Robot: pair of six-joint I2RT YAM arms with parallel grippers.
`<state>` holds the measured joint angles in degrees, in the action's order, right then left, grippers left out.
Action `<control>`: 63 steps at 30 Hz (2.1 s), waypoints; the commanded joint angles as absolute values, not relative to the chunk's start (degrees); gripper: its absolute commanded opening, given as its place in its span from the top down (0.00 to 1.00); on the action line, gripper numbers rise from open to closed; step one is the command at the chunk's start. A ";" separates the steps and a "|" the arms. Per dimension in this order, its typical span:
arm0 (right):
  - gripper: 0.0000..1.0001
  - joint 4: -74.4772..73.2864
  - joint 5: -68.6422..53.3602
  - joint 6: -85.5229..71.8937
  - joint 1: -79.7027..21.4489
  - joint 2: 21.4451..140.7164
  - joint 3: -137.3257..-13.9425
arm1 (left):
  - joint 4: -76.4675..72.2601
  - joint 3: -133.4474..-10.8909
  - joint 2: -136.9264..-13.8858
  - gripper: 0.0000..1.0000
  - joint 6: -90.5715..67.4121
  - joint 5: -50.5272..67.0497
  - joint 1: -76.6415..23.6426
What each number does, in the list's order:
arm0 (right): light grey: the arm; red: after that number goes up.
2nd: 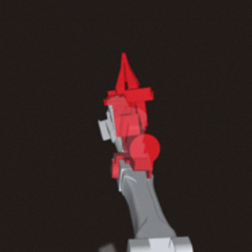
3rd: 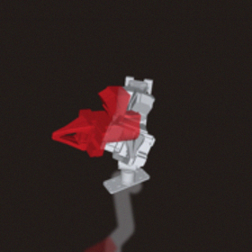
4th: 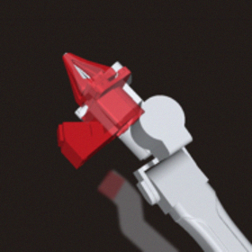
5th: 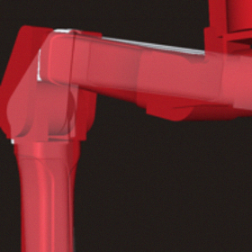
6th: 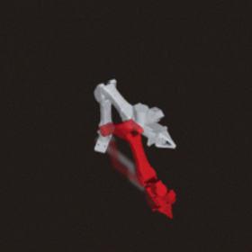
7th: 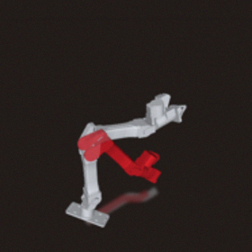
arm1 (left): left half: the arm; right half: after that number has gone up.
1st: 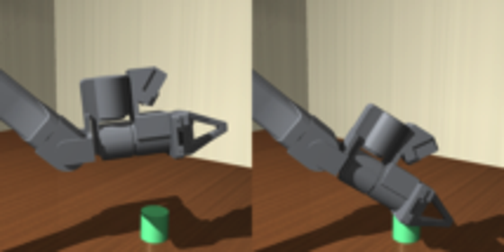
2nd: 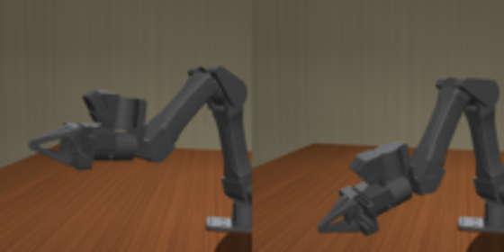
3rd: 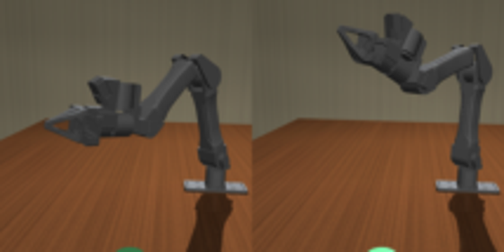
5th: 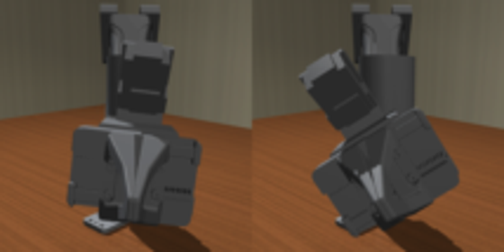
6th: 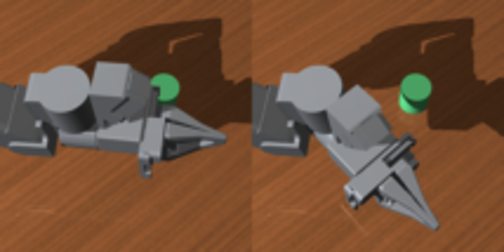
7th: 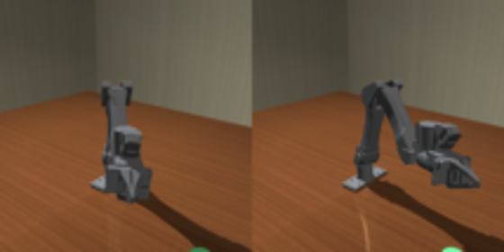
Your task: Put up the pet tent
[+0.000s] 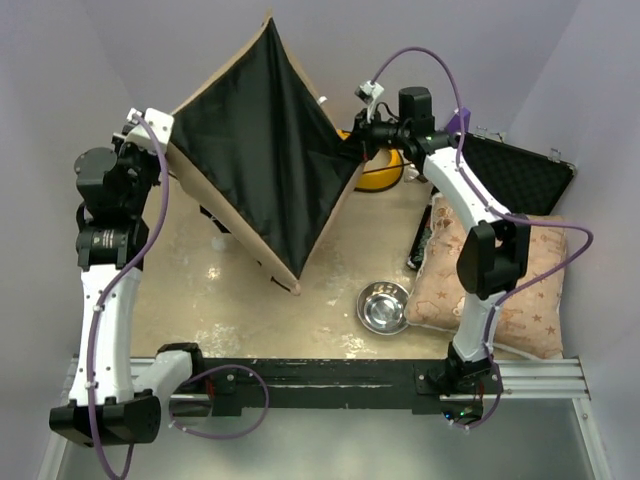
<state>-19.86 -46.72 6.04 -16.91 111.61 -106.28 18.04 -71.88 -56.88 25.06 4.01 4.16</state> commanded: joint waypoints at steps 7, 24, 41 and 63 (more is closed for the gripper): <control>1.00 -1.58 -39.12 -14.85 -17.23 99.59 -94.67 | 27.31 -85.94 -69.08 0.28 33.83 12.73 4.66; 1.00 9.58 -32.08 -30.76 -17.75 85.53 -78.50 | 49.81 -104.57 -70.84 0.11 27.08 39.21 4.66; 1.00 11.51 -28.40 -35.77 -19.77 77.26 -68.38 | 28.83 -62.85 -59.76 0.00 17.49 32.18 -28.72; 0.02 -7.91 -53.25 -6.09 -17.49 75.24 -99.58 | 44.91 -54.14 -48.71 1.00 64.92 17.12 -29.11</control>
<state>-5.19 -43.07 -17.61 -17.87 78.32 -93.06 35.94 -56.21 -52.38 44.56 12.01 -32.49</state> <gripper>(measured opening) 0.972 0.018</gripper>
